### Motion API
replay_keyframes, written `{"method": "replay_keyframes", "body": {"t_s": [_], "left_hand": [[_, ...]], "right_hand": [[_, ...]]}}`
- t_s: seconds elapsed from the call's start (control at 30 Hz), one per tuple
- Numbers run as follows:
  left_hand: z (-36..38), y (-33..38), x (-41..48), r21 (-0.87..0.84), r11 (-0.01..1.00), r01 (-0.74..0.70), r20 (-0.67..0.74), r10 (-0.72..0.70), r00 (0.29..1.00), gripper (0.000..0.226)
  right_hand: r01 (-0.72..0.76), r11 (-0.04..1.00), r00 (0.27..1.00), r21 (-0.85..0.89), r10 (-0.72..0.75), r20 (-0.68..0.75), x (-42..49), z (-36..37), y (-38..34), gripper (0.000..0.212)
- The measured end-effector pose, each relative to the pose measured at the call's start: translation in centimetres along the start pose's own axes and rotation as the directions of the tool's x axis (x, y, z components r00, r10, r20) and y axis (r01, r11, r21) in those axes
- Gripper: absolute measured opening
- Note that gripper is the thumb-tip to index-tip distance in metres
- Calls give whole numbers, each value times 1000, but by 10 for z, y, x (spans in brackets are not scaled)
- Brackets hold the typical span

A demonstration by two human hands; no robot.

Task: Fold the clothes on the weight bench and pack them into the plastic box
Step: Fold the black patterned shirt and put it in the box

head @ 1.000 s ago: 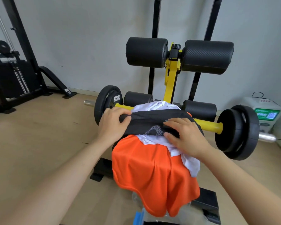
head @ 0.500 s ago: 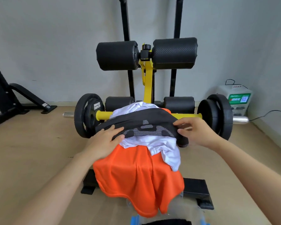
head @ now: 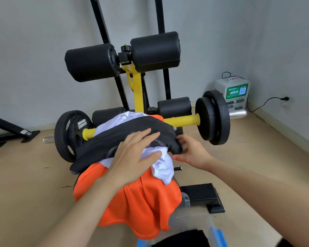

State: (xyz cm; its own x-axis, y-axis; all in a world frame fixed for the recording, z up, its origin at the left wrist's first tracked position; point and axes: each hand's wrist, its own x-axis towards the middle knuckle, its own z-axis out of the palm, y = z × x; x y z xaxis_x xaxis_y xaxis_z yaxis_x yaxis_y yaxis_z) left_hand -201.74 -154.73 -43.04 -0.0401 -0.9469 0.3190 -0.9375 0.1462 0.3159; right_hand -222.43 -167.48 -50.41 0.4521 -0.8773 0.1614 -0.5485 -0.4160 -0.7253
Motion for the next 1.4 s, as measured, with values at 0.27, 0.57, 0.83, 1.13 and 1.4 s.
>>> {"method": "replay_keyframes", "body": {"t_s": [0.27,0.57,0.83,1.13,1.4], "left_hand": [[23,21,2,361,930,-65,182,-2,983,68],[26,19,0,357,931,-70,154,16,988,68],[24,16,-1,246,967,-64,164,24,986,70],[-6,16,11,-711,687,147,1,-209,978,68],[-17,16,13,-886,427,183,-40,-463,885,22]], "right_hand": [[-108,973,986,206,130,-100,3,-14,-1,17],[-229,479,953,848,289,94,1,-40,-17,24],[-84,372,940,924,339,-51,7,-41,-39,18],[100,535,989,839,40,-143,12,-42,-88,29],[60,673,974,737,-200,102,0,-16,-110,52]]}}
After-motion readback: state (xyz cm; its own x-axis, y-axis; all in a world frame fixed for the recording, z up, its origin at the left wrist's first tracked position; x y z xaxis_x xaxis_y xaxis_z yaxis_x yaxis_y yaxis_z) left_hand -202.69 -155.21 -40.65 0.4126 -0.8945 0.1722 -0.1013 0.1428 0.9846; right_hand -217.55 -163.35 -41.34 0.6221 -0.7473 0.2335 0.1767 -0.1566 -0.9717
